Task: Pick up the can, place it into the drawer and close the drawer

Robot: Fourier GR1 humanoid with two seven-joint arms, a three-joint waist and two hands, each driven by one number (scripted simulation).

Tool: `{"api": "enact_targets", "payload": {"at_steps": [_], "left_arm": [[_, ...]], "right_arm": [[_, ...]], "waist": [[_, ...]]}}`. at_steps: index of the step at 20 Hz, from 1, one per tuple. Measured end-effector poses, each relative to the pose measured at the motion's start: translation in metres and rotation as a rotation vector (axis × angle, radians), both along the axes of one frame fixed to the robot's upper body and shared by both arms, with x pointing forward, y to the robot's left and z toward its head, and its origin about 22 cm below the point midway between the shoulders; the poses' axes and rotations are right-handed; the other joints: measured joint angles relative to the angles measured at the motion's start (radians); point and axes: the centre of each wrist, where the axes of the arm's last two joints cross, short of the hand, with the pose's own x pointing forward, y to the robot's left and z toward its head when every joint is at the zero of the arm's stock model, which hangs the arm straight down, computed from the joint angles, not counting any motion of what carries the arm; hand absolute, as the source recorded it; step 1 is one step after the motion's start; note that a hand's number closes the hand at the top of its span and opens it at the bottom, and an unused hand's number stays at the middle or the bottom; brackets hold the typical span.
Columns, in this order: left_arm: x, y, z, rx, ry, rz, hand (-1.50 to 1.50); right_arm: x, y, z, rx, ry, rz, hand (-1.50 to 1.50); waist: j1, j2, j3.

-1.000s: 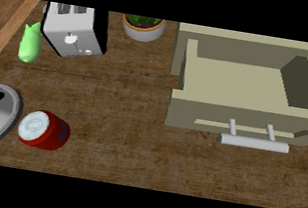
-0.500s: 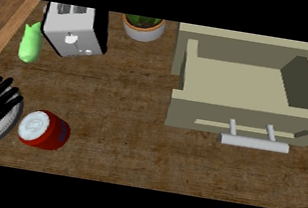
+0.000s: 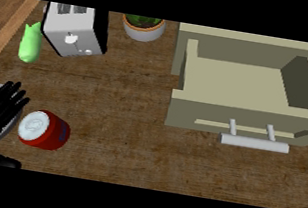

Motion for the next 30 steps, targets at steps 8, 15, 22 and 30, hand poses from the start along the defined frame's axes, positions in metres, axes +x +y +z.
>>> {"api": "enact_targets", "payload": {"at_steps": [8, 15, 22, 30], "left_arm": [[-0.002, 0.016, -0.045, 0.022, 0.031, 0.035, -1.50], [-0.005, 0.028, -0.080, 0.015, 0.063, 0.027, -1.50], [0.002, 0.026, -0.102, -0.024, 0.077, 0.009, -1.50], [0.013, 0.008, -0.125, -0.073, 0.102, 0.013, -1.50]], "right_arm": [[-0.002, -0.001, 0.010, -0.003, -0.001, 0.001, -1.50], [-0.011, 0.000, 0.010, 0.005, -0.012, 0.005, -1.50], [-0.013, 0.001, 0.013, -0.006, -0.007, 0.006, -1.50], [-0.016, -0.003, 0.019, 0.003, -0.006, 0.002, -1.50]], "waist": [[-0.001, 0.000, 0.000], [-0.003, 0.000, 0.000], [-0.003, -0.002, 0.003], [-0.004, 0.000, 0.000]]}}
